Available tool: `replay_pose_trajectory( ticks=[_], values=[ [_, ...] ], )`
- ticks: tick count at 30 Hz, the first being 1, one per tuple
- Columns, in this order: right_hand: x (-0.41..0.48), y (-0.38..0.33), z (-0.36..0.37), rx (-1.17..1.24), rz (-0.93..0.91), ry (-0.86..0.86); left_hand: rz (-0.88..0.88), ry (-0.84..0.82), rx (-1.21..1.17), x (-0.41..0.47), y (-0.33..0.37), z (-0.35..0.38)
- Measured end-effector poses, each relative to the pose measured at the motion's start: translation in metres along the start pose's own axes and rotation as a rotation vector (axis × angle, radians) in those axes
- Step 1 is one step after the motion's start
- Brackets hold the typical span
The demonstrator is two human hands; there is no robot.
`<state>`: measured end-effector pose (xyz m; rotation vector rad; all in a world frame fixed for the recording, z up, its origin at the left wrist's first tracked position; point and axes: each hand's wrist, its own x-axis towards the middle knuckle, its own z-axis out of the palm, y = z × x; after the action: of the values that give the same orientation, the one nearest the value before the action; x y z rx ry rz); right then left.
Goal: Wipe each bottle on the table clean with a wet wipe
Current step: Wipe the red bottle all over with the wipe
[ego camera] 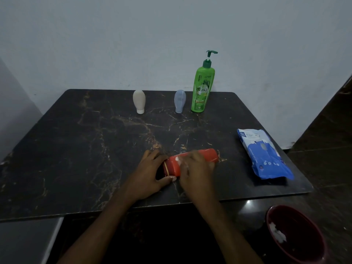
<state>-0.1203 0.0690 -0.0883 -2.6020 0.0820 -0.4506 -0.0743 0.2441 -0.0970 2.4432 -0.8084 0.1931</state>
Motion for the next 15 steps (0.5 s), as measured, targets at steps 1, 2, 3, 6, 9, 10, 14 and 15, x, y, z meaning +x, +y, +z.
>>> replay_pose_trajectory(
  ticks=[1, 2, 3, 6, 9, 10, 14, 15],
  values=[
    [-0.006, -0.008, 0.003, 0.017, -0.061, 0.003, 0.008, -0.004, -0.003, 0.0, 0.0, 0.0],
    [-0.01, -0.013, 0.004, 0.025, -0.103, 0.009, 0.021, -0.006, 0.0, 0.0, 0.001, -0.001],
    [-0.01, -0.016, 0.004, 0.026, -0.125, 0.014, 0.036, -0.004, 0.006, 0.0, 0.001, -0.001],
    [0.009, -0.017, -0.002, -0.009, -0.126, 0.006, 0.06, 0.02, 0.042, -0.001, 0.002, 0.0],
    [0.024, -0.02, -0.006, -0.069, -0.107, -0.02, 0.075, 0.026, 0.066, -0.003, 0.004, -0.001],
    [0.024, -0.021, -0.006, -0.078, -0.106, -0.02, 0.073, 0.022, 0.062, -0.004, 0.005, -0.001],
    [-0.007, -0.018, 0.004, -0.093, -0.14, 0.032, 0.063, 0.016, 0.04, -0.003, 0.003, -0.001],
    [-0.016, -0.018, 0.006, -0.085, -0.146, 0.064, 0.066, 0.018, 0.037, -0.003, 0.003, -0.001]
  ],
)
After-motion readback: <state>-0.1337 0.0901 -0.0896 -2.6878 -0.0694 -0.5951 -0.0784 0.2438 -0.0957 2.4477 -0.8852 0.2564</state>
